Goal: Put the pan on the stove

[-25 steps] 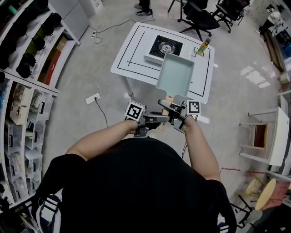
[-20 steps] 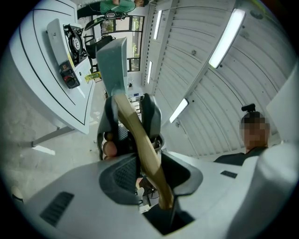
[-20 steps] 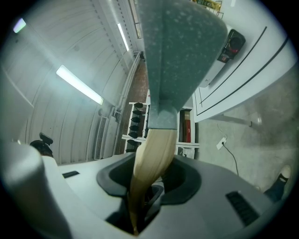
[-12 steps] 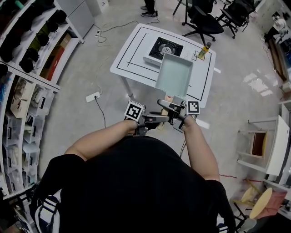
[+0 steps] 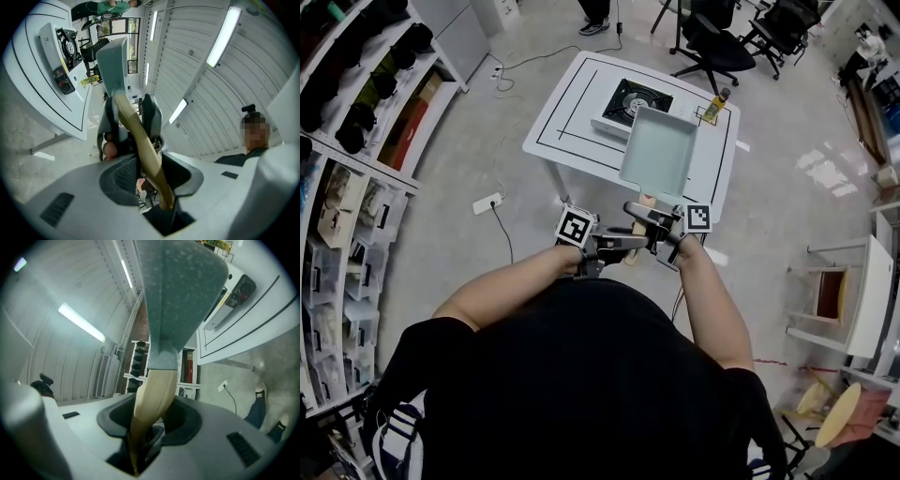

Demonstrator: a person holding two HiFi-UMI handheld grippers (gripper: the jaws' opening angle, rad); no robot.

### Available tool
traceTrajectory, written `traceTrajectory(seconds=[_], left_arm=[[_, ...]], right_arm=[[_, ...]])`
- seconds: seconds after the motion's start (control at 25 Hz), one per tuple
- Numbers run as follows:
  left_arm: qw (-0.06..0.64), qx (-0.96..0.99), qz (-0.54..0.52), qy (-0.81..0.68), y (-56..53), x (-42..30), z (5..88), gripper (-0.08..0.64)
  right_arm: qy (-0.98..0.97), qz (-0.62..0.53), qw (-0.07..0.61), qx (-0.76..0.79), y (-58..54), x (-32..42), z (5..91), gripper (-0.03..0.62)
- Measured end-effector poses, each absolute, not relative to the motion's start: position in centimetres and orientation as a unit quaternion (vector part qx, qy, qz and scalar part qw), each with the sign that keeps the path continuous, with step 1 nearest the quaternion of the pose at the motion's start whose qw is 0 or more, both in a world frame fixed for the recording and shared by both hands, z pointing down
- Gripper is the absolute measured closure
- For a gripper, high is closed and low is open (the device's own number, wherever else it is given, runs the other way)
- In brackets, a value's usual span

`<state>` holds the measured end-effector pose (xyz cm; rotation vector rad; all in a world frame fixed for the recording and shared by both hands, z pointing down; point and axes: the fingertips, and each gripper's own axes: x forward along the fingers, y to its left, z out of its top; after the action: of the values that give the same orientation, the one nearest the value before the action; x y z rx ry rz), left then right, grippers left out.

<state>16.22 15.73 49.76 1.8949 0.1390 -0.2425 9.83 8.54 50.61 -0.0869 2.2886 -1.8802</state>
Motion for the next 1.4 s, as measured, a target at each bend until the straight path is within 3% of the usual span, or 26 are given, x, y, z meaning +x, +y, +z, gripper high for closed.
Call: traceTrajectory(seconds=[1.4], left_arm=[[0.588,0.798,-0.072,0.111,-0.1,9.4,51.2,0.413]], right_arm=[[0.755,-0.639,0.123,-0.084,-7.8,4.0,51.8,0.453]])
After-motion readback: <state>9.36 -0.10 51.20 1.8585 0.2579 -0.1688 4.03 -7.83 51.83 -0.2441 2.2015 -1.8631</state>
